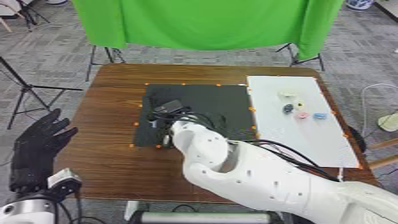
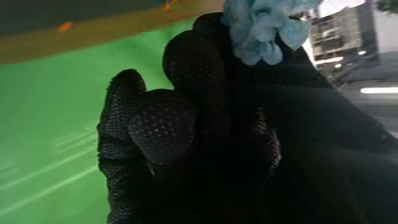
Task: Arrange flowers
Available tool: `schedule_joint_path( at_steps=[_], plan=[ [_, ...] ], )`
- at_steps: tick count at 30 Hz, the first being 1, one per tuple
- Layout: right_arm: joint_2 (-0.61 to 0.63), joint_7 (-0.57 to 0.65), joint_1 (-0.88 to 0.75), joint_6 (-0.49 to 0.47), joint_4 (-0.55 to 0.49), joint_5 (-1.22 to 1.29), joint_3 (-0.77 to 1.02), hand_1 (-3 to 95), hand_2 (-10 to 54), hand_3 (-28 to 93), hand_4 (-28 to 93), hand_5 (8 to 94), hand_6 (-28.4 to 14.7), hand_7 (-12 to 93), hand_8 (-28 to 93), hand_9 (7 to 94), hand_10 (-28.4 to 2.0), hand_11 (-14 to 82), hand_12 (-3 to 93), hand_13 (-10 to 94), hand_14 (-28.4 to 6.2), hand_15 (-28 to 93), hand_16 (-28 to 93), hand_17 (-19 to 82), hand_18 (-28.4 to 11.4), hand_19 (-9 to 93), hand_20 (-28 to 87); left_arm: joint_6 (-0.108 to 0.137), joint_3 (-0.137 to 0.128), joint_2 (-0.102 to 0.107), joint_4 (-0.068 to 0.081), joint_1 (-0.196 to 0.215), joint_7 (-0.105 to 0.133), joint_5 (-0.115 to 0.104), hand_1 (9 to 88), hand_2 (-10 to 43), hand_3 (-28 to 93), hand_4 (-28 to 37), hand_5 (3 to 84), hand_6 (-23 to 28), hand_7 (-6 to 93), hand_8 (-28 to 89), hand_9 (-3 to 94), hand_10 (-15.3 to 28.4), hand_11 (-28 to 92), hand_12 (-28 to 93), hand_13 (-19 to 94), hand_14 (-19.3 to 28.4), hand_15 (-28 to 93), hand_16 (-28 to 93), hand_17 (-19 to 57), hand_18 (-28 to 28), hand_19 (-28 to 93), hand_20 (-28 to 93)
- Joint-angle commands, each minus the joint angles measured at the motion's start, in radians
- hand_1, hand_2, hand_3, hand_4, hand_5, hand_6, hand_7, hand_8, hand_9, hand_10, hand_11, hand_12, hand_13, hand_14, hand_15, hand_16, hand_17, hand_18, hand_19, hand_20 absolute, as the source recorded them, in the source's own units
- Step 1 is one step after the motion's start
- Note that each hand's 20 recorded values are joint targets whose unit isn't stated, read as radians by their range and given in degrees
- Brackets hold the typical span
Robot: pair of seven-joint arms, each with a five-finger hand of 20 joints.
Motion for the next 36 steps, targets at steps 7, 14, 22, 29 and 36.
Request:
schedule_joint_path(
  at_steps=[7,14,22,29,36],
  plan=[
    [-0.06,0.092,0.048,0.057,0.084,0.054,-0.076,48.7,-9.5,84,-28,87.4,-0.9,20,5,85.4,-12.5,43.0,26.1,74,-10.7,80,17,26,-23.3,88,19,-0.063,0.024,0.033,0.031,-0.134,-0.1,0.046,25.0,9.3,83,-24.3,35.4,7.6,19.5,-14,33.9,16.3,28,7,28,23.0,46,-9,-9.4,22.7,57,-2],
    [-0.115,0.077,-0.105,-0.048,0.116,-0.018,0.056,49.0,-9.5,83,-28,86.7,-0.3,20,4,84.8,-12.0,43.9,25.9,74,-10.9,80,17,26,-23.1,87,19,-0.069,0.024,0.041,0.02,-0.143,-0.134,0.064,25.4,9.5,82,-24.2,36.0,8.6,18.3,-13,33.7,17.5,29,7,27,24.2,49,-10,-9.5,22.8,57,-2],
    [-0.134,0.09,-0.143,-0.071,0.119,-0.018,0.094,47.8,-9.5,82,-28,83.6,-0.4,23,0,82.7,-11.7,45.4,26.3,72,-10.9,81,16,25,-22.9,87,20,-0.092,0.012,0.031,0.019,-0.141,-0.184,0.08,25.6,9.8,82,-23.6,36.6,9.3,16.8,-12,33.5,18.4,29,7,26,25.1,50,-10,-9.7,23.0,57,-2],
    [-0.165,0.052,-0.204,-0.139,0.119,-0.077,0.152,47.1,-9.5,80,-28,83.0,-0.4,23,0,81.4,-11.9,46.8,25.7,71,-11.1,81,16,24,-22.8,87,20,-0.078,0.019,0.031,0.01,-0.13,-0.177,0.075,25.8,10.0,81,-23.2,37.0,10.1,16.1,-11,33.4,20.0,28,7,26,26.1,51,-11,-10.0,23.1,57,-2],
    [-0.159,0.071,-0.192,-0.121,0.119,-0.068,0.142,44.5,-9.5,77,-28,80.0,-0.6,26,-3,77.9,-11.7,52.1,22.6,70,-10.9,82,15,23,-22.8,86,21,-0.105,0.018,0.024,0.02,-0.146,-0.206,0.082,26.2,10.7,80,-22.1,38.1,12.0,13.1,-9,32.9,22.9,26,9,23,28.3,50,-10,-10.9,23.6,58,-1]
  ],
)
